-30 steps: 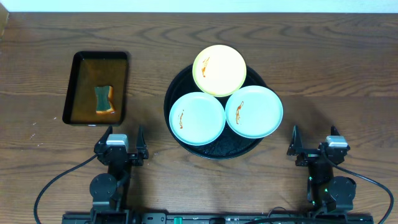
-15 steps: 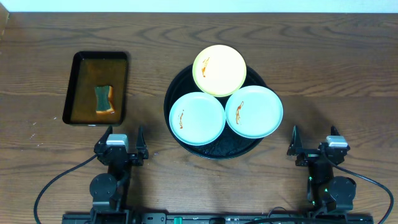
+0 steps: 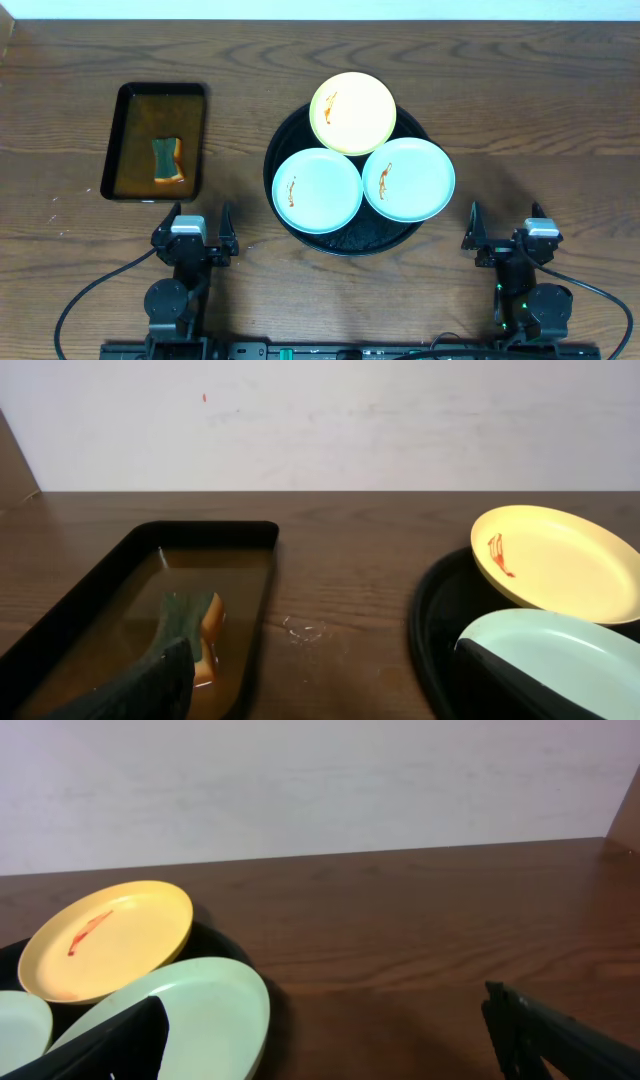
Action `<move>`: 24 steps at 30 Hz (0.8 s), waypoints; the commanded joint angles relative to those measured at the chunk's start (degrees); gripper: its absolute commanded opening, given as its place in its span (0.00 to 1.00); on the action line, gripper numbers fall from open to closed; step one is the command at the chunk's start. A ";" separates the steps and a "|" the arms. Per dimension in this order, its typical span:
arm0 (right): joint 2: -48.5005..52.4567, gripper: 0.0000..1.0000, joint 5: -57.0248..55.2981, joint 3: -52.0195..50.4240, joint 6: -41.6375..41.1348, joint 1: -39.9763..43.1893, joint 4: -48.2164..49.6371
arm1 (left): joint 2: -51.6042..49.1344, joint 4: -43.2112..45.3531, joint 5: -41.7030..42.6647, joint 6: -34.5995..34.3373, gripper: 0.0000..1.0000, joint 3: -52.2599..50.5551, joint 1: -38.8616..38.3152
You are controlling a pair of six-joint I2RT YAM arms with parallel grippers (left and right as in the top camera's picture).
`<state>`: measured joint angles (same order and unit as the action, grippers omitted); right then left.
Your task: Clean dirty plates on tray and stack at the side
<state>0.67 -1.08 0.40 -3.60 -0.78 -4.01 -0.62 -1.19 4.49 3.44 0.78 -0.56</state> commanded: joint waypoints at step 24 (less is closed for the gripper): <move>-0.35 0.99 -0.35 -0.09 0.48 0.42 -0.17 | 0.35 -2.47 0.42 0.63 0.82 -0.55 -0.24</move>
<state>0.67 -1.08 0.40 -3.60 -0.78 -4.01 -0.62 -1.19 4.47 3.44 0.78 -0.56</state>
